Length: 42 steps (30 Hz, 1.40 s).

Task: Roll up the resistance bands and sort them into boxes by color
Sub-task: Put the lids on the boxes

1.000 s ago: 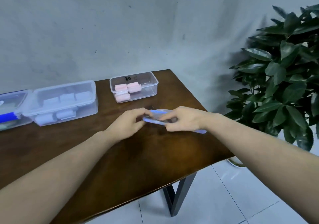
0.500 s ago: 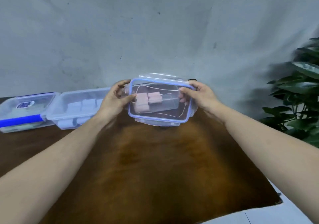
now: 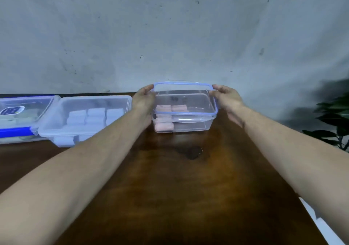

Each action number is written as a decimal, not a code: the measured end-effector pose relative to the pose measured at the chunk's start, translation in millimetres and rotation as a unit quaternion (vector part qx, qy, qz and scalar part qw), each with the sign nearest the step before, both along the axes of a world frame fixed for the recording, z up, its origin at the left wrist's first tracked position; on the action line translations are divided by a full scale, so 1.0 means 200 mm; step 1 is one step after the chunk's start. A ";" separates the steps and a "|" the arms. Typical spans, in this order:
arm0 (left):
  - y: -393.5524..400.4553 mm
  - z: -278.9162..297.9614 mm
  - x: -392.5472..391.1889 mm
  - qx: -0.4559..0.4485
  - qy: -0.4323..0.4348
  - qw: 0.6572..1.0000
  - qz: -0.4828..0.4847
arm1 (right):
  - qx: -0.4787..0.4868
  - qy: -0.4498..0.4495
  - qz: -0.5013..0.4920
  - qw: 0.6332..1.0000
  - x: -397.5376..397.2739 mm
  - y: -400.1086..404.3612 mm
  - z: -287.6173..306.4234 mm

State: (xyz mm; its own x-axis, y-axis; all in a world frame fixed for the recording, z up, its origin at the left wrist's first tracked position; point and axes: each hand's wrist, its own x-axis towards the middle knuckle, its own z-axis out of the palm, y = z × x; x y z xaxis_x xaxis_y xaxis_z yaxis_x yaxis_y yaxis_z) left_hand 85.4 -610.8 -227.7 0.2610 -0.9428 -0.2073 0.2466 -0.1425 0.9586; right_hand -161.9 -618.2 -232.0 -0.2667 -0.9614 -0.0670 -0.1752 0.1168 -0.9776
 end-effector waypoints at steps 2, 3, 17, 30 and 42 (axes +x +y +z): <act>-0.01 -0.03 0.00 0.024 0.007 1.000 -0.005 | 0.008 -0.003 -0.004 1.000 0.01 -0.04 -0.02; -0.01 -0.04 0.00 0.030 0.008 1.000 -0.004 | 0.012 -0.010 0.001 1.000 0.01 -0.05 -0.03; 0.10 -0.02 0.02 0.013 0.026 1.000 0.002 | 0.046 -0.056 0.013 0.997 0.03 0.00 -0.02; 0.12 -0.04 0.04 0.038 -0.090 0.995 -0.020 | 0.074 -0.017 0.036 0.997 0.04 0.06 -0.05; 0.12 -0.09 0.02 0.039 -0.378 0.914 -0.142 | 0.088 0.325 0.030 0.941 0.12 0.08 -0.06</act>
State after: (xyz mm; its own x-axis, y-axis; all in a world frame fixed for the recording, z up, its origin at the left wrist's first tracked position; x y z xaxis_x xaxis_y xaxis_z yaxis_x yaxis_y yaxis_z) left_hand 88.9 -586.7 -245.1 0.1039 -0.9849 -0.1385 -0.5400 -0.1728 0.8237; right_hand -137.6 -601.6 -243.1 -0.2522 -0.9652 -0.0687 -0.7408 0.2382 -0.6281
